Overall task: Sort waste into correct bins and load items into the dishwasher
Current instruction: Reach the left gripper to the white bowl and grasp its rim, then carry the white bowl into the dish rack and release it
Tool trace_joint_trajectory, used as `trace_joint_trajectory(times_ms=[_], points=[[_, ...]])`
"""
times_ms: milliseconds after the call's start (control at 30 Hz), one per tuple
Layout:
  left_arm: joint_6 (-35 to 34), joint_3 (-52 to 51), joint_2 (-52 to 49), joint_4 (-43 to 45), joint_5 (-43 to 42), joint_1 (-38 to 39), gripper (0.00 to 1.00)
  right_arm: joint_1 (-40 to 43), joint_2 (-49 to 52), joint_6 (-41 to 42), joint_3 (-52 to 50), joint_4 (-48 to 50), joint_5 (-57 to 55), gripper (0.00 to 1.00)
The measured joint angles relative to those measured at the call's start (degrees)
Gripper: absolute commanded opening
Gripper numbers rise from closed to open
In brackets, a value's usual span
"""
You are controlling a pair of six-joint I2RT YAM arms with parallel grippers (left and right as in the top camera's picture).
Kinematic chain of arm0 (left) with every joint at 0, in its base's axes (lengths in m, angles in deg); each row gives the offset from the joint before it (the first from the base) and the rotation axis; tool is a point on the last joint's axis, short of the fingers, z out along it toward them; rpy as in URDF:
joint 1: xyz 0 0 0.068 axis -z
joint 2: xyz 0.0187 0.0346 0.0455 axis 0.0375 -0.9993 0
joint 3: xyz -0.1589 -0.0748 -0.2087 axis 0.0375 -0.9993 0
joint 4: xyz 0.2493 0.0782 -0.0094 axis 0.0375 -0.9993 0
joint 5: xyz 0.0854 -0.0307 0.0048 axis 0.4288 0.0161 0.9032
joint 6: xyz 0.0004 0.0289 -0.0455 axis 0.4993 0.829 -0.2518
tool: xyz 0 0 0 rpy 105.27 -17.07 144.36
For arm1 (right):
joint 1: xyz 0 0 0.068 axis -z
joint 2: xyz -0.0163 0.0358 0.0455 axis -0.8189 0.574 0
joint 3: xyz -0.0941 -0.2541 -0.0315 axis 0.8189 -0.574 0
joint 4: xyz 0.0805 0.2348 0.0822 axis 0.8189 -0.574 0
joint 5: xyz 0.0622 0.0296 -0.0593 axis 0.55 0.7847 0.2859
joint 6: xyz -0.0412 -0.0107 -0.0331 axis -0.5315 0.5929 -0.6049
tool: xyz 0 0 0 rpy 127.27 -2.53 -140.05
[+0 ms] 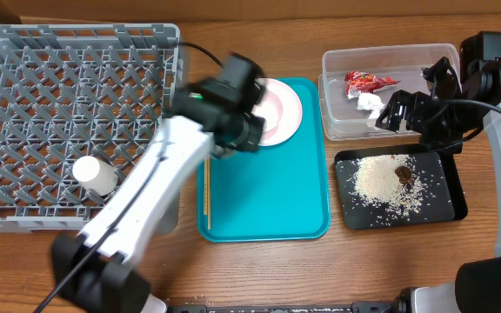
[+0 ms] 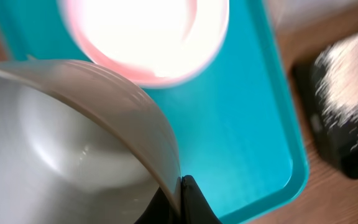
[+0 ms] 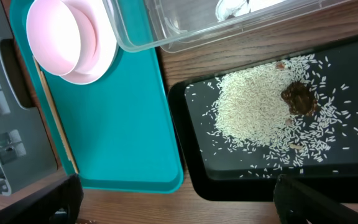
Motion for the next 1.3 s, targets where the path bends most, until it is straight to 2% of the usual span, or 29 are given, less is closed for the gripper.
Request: trace_joint_trajectory(times_ms=[133,367,567,733,1000,1300], points=[[6.49,2.25,2.58,0.79,-6.32,-10.75,0.04,0.0,0.0,0.02,0.0,0.0,0.0,1.0],[15.61,2.43,-0.35,9.38,-21.75,-32.76,0.04,0.0,0.0,0.0,0.0,-0.15,0.0,1.0],[17.49,2.45,-4.09,19.65,-32.79,-38.49,0.04,-0.02,0.0,0.0,0.0,-0.17,-0.04,1.0],[17.84,2.45,-10.23,24.68,-41.77,-41.79,0.04,-0.02,0.0,0.02,0.0,-0.28,0.02,1.0],[17.88,2.45,-20.22,27.98,-50.1,-45.66,0.04,-0.02,0.0,0.0,0.0,-0.59,0.0,1.0],[18.21,2.69,-21.66,28.37,-55.8,-50.14,0.06,-0.02,0.0,0.02,0.0,-1.01,0.0,1.0]])
